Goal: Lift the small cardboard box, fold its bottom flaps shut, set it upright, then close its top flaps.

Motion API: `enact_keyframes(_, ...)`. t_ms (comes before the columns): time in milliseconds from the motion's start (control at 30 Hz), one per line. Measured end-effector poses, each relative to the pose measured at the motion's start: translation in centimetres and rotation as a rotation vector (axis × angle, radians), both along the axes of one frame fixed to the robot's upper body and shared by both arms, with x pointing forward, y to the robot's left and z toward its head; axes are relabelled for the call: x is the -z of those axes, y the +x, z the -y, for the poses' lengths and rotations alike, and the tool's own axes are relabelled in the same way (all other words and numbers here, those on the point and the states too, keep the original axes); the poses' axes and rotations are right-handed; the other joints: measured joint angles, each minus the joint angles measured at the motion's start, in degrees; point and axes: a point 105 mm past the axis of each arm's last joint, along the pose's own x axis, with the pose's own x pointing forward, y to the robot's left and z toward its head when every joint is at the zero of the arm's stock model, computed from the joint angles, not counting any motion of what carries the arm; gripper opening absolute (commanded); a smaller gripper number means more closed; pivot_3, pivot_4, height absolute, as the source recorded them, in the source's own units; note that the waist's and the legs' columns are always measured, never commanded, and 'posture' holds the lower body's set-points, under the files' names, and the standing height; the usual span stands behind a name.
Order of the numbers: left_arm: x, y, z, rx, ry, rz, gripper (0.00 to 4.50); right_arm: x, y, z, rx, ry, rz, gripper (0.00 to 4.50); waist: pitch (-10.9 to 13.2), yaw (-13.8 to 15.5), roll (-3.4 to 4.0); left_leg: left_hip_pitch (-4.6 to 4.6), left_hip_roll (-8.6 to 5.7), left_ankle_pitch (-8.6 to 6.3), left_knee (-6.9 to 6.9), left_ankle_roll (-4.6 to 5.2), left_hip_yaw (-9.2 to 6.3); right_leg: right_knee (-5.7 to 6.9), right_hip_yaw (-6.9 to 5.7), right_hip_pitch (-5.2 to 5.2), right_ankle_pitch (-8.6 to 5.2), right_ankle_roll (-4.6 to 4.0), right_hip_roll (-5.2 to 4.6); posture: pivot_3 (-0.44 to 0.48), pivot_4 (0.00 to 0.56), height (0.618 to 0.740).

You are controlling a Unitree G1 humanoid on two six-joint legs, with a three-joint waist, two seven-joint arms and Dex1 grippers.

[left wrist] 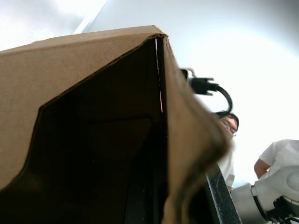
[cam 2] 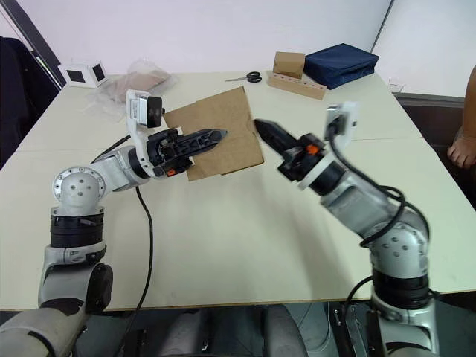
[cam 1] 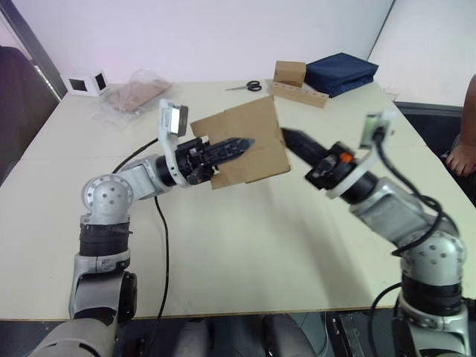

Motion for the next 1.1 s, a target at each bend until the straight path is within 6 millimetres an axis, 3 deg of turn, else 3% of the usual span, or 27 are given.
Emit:
enact_keyframes(267,-0.3,0.5,-0.2,0.022,0.053,0.02,0.0,0.4,0.1,-0.4,0.018,-0.034,0.014,0.06,0.0,0.1,-0.01,-0.01,-0.01,0.0,0.0,0.0,0.0,-0.01,-0.01,0.0,0.0,0.0,0.01,0.0,0.15,0.74)
enact_keyframes(567,-1.7,0.7,-0.1,0.124,0.312,0.139,0.0,1.6,-0.5,2.4,0.057,-0.168,0.038,0.06,0.0,0.1,-0.03,-0.03,-0.02,0.0,-0.02,0.01,0.02,-0.05,-0.01,0.0,0.0,0.0,0.03,0.0,0.15,0.74)
enact_keyframes(667,-0.8,2.3,0.0,0.09,0.574,0.222,0.0,3.7,-0.7,4.6,0.116,-0.314,0.008,0.06,0.1,0.3,-0.05,-0.03,-0.04,-0.01,-0.03,0.01,0.02,-0.09,-0.01,0.02,-0.01,0.0,0.04,0.0,0.15,0.74)
enact_keyframes(767,0.6,3.3,0.4,0.119,0.797,0.298,0.0,3.9,-0.9,5.1,0.121,-0.342,0.017,0.06,0.1,0.1,-0.05,-0.03,-0.03,-0.01,-0.04,0.02,0.05,-0.1,0.03,0.01,-0.01,-0.01,0.05,0.0,0.15,0.74)
enact_keyframes(900,2.4,3.8,0.5,0.222,1.087,0.416,0.0,3.7,-1.5,4.9,0.115,-0.354,0.047,0.06,0.3,0.0,-0.03,-0.07,-0.02,-0.03,-0.09,0.06,0.05,-0.11,0.05,-0.07,-0.02,-0.02,0.09,0.0,0.15,0.74)
enact_keyframes(1100,5.2,4.2,-0.1,0.365,1.39,0.609,0.0,3.8,-2.1,4.4,0.131,-0.362,0.064,0.06,0.4,0.2,-0.07,-0.12,-0.01,-0.04,-0.07,0.07,0.04,-0.12,0.07,-0.08,-0.02,-0.01,0.06,0.0,0.15,0.74)
